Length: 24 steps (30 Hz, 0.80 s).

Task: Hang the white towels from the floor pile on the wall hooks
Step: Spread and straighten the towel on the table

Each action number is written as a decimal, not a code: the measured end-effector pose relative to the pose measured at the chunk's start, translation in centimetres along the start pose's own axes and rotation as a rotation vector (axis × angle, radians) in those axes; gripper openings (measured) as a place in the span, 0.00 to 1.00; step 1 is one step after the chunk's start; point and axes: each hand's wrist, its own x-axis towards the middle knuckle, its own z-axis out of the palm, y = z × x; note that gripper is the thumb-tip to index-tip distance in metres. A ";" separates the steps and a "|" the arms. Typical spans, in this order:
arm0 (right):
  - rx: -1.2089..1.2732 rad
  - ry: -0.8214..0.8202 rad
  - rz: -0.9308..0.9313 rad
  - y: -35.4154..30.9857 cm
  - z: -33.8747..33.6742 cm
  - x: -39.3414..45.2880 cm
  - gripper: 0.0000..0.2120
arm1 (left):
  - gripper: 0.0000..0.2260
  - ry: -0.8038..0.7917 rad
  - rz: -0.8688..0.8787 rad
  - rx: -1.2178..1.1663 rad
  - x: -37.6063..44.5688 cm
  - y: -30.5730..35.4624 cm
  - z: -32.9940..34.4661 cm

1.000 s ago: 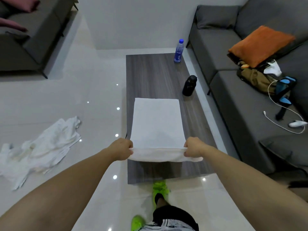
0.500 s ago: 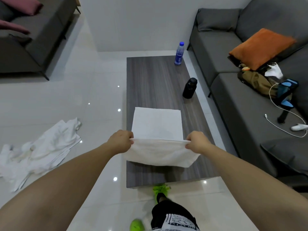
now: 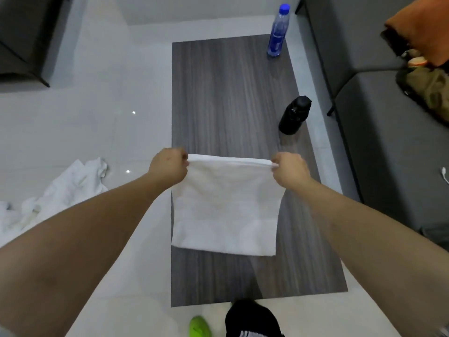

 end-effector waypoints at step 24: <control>-0.056 -0.235 -0.030 2.5 28.2 -11.1 0.16 | 0.14 -0.323 0.106 -0.012 -12.9 -8.6 24.3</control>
